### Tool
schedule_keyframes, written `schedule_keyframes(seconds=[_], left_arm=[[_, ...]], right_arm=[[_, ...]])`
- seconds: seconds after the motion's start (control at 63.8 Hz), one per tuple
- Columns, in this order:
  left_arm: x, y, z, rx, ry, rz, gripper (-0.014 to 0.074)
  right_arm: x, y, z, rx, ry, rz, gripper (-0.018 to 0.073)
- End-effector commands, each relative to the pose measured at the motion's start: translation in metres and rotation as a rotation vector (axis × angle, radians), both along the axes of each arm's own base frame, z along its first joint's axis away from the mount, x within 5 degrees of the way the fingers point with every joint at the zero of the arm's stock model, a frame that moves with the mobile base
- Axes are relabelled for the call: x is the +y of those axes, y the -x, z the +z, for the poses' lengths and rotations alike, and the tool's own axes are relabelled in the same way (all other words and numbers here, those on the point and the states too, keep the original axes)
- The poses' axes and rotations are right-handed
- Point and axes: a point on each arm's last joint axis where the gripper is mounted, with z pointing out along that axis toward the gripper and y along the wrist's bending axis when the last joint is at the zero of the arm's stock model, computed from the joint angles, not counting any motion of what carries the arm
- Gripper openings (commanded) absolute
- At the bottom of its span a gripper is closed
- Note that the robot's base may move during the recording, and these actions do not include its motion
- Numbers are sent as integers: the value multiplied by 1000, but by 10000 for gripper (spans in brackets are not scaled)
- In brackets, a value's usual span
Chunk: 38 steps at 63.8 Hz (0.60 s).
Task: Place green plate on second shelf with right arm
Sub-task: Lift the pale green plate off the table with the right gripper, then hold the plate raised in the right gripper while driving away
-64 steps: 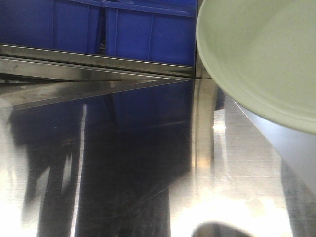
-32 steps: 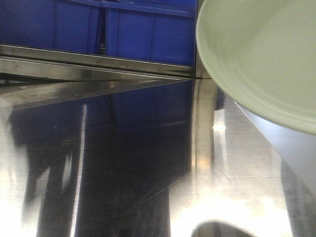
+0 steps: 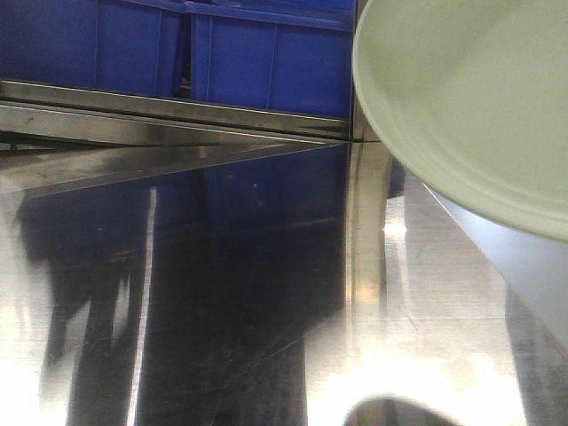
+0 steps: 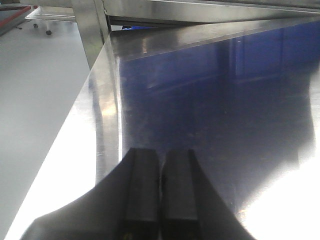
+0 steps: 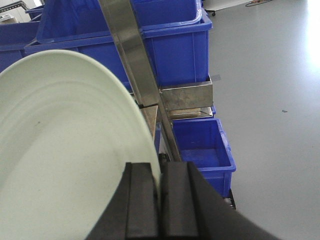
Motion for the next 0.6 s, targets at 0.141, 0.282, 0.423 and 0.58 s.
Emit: schedule_keyframes(seconds=[0.141, 0.282, 0.423, 0.58], left_arm=[[-1, -1, -8, -40, 6, -17, 125], [-1, -1, -8, -40, 6, -17, 125], [-1, -1, -8, -40, 6, -17, 125], [-1, -1, -8, -40, 6, -17, 125]], right_arm=[[-3, 0, 20, -127, -12, -33, 55], [-3, 0, 20, -127, -12, -33, 55], [-3, 0, 20, -127, -12, -33, 55], [-3, 0, 20, -127, -12, -33, 55]])
